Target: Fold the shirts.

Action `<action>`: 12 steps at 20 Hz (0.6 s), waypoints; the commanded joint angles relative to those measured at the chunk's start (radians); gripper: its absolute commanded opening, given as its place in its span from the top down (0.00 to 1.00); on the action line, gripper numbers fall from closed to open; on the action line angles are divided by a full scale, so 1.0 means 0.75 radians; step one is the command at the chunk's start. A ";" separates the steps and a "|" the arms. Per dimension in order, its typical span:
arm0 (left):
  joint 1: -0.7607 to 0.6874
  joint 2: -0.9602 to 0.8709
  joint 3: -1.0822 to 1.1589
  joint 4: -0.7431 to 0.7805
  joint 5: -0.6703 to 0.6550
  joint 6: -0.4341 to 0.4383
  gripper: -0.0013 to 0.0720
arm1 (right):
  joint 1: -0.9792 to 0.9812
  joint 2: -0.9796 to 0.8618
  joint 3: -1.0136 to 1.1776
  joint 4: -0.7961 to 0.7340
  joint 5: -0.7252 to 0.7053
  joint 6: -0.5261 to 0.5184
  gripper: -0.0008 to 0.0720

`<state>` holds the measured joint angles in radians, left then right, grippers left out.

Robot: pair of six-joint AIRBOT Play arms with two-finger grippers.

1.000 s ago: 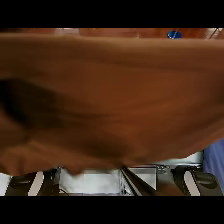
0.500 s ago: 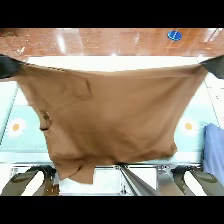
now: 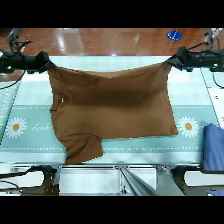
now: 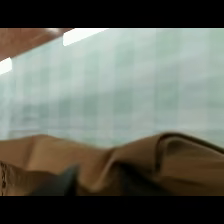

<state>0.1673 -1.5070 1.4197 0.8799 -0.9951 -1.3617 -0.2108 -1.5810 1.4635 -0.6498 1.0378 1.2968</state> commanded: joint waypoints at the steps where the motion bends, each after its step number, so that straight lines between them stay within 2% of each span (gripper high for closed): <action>1: 0.023 -0.140 0.160 -0.031 -0.113 -0.021 0.29 | -0.041 -0.166 0.124 0.064 -0.070 0.072 0.44; 4: 0.149 -0.126 0.224 0.079 -0.333 -0.067 0.29 | -0.177 -0.114 0.127 0.131 0.123 0.049 0.44; 5: 0.209 -0.113 0.218 0.097 -0.443 -0.065 0.29 | -0.228 -0.087 0.126 0.062 0.219 0.048 0.44; 7: 0.314 -0.061 0.132 0.144 -0.629 -0.022 0.29 | -0.315 0.010 0.068 -0.231 0.392 0.056 0.44; 9: 0.406 0.078 -0.155 0.152 -0.631 -0.001 0.29 | -0.373 0.166 -0.138 -0.465 0.398 0.080 0.44; 11: 0.468 0.256 -0.545 0.148 -0.526 0.005 0.29 | -0.435 0.374 -0.492 -0.499 0.288 0.079 0.44; 12: 0.491 0.334 -0.720 0.149 -0.476 0.046 0.29 | -0.457 0.475 -0.662 -0.489 0.228 0.065 0.44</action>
<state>0.4660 -1.3945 1.1759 0.9791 -1.3788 -1.3655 -0.4923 -1.3956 1.2316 -0.9112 1.2552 1.3483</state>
